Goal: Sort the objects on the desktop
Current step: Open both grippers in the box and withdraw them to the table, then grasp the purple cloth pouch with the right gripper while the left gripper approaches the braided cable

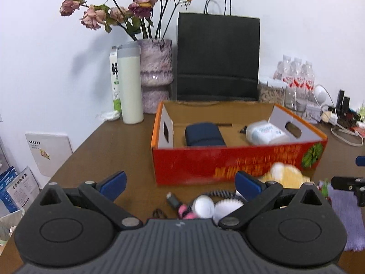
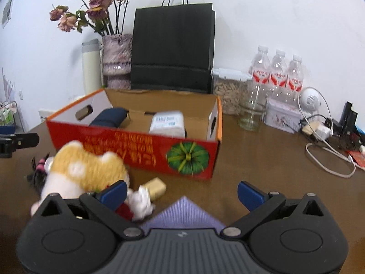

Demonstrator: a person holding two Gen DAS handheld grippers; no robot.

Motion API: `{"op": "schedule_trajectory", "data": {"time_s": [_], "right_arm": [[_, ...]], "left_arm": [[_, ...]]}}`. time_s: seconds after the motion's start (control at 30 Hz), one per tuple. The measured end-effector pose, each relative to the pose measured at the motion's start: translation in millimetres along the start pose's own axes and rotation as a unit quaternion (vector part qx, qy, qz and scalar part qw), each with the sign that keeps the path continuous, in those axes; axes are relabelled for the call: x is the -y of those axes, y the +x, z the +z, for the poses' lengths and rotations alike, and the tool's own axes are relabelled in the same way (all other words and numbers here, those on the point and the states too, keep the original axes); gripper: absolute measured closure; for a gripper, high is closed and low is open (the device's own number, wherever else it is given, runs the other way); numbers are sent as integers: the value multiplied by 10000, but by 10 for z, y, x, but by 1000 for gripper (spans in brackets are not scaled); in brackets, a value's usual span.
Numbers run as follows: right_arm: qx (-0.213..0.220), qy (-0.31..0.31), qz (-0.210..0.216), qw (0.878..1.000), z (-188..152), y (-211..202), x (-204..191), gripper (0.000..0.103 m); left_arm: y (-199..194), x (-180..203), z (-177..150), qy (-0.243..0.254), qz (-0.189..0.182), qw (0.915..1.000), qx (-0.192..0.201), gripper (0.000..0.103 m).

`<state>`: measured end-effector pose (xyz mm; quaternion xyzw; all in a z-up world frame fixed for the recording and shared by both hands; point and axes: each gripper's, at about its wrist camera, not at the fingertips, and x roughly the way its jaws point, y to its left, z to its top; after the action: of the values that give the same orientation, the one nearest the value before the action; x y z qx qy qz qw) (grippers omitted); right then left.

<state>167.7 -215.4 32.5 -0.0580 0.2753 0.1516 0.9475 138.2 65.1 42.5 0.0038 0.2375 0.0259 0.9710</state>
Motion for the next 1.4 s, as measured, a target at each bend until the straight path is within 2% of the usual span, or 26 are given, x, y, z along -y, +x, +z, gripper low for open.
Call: {"op": "schedule_trajectory", "data": {"time_s": [0.23,0.5,0.67,0.93,1.07,1.13,1.17,1.23,1.27,1.4], "right_arm": [[-253,73,-63,9996,-257,-119,22,0],[-682,-38,-53,9977,-417,8,-44,0],[-745,308,38,9967,-441,44,54,0],[-637,264,82,9976,-470,23,37,1],[-549,203,178,9981,-473,-18,10,19],[-463,153,258,9985,-471,-51,-15,44],[-425,127,301,9986,-469,-64,-30,50],[-368,108,385,9985,-460,-77,-35,87],[-350,136,422,9984,-459,-84,-30,93],[-328,304,442,9980,-456,-86,35,96]], "left_arm": [[-80,-10,-211,111,-63,9997,-219,0],[-67,74,-331,234,-237,9988,-349,0],[-32,80,-356,178,-232,9987,-409,0],[-4,64,-367,113,-229,9986,-465,0],[-1,65,-368,110,-233,9985,-476,0],[4,73,-369,128,-244,9984,-486,0],[12,79,-367,145,-247,9983,-499,0],[29,96,-370,190,-259,9980,-537,0],[38,108,-371,212,-274,9979,-553,0],[90,178,-352,333,-406,9967,-622,0]]}}
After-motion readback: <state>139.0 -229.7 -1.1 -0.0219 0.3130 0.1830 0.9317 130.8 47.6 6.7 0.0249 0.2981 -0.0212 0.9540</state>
